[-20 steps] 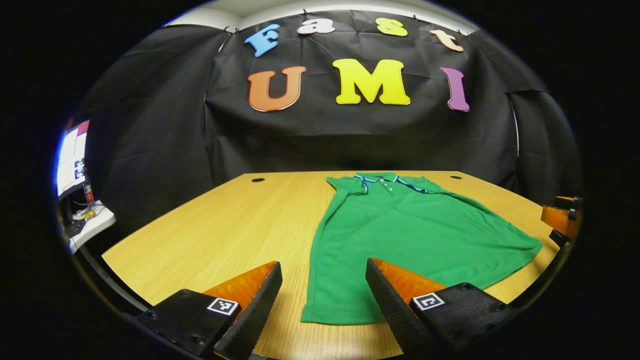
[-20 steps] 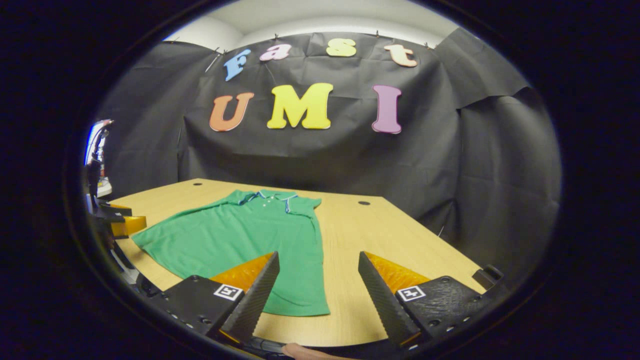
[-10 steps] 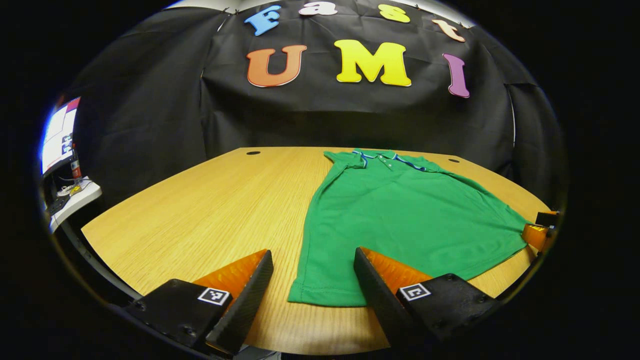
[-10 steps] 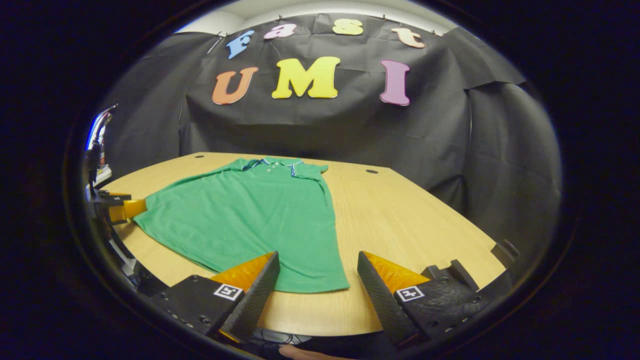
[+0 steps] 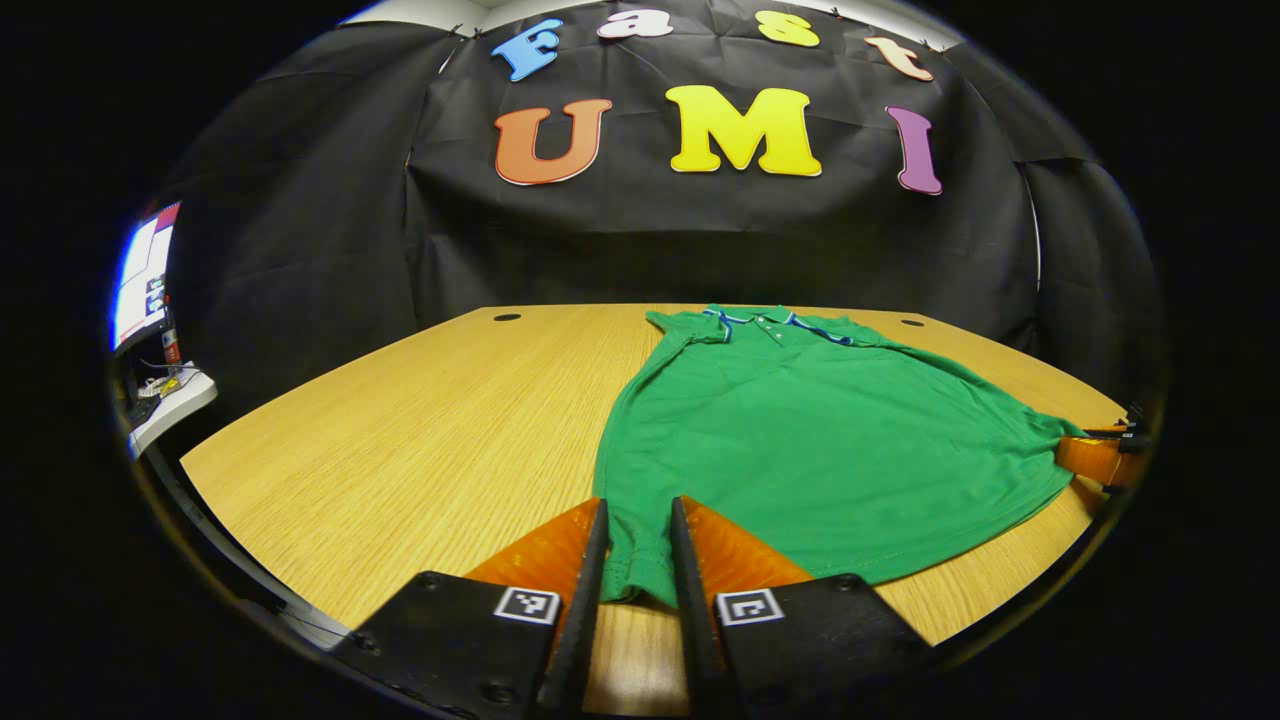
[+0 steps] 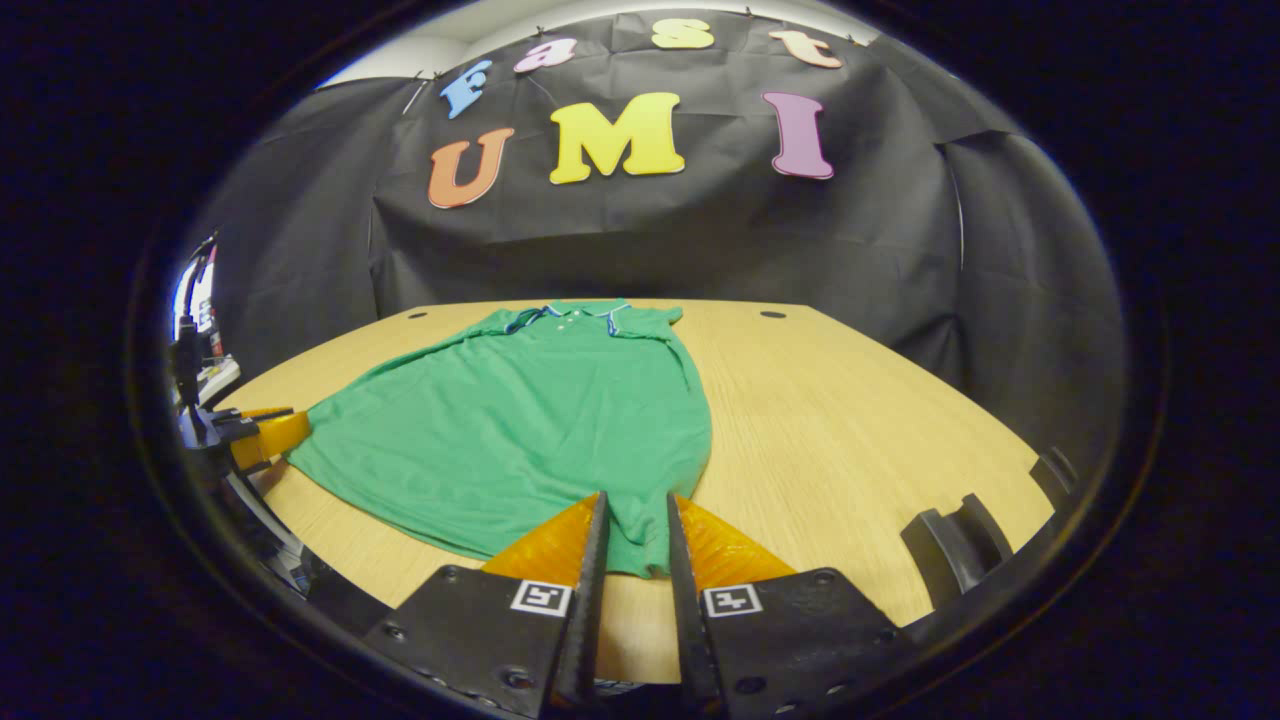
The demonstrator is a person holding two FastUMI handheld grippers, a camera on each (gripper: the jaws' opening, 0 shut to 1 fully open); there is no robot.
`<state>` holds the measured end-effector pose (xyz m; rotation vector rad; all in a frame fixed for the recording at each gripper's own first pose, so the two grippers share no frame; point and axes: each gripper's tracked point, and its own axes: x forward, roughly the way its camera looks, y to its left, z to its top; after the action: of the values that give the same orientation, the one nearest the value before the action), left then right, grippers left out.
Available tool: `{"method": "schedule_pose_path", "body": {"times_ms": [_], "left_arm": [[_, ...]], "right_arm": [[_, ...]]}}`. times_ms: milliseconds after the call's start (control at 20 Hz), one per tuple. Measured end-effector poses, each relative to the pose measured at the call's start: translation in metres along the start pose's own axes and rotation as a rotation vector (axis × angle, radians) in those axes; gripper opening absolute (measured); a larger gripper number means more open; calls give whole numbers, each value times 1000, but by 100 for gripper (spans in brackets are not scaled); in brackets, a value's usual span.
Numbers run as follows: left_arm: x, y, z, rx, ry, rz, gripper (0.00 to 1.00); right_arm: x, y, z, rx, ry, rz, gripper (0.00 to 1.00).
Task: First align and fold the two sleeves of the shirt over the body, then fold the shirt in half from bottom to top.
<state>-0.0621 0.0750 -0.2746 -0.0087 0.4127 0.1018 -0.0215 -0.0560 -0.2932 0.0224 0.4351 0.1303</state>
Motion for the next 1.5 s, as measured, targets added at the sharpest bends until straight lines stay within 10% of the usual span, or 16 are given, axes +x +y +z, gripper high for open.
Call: {"method": "schedule_pose_path", "body": {"times_ms": [50, 200, 250, 850, 1500], "left_arm": [[0, 0, 0, -6, -1, 0, 36], [1, -2, 1, -9, -2, -14, 11], [1, -3, 1, -7, 0, -19, 11], [-2, -20, 57, -1, -87, -62, 8], [49, -32, 160, -20, -218, -77, 8]], "right_arm": [[0, -1, 3, -13, -3, -9, 19], [6, 0, 4, -41, 6, -16, 16], [3, 0, 6, -36, 10, -18, 1], [-11, 4, 41, -86, -73, 20, 1], [20, -9, 180, -63, -362, -43, 1]]}}
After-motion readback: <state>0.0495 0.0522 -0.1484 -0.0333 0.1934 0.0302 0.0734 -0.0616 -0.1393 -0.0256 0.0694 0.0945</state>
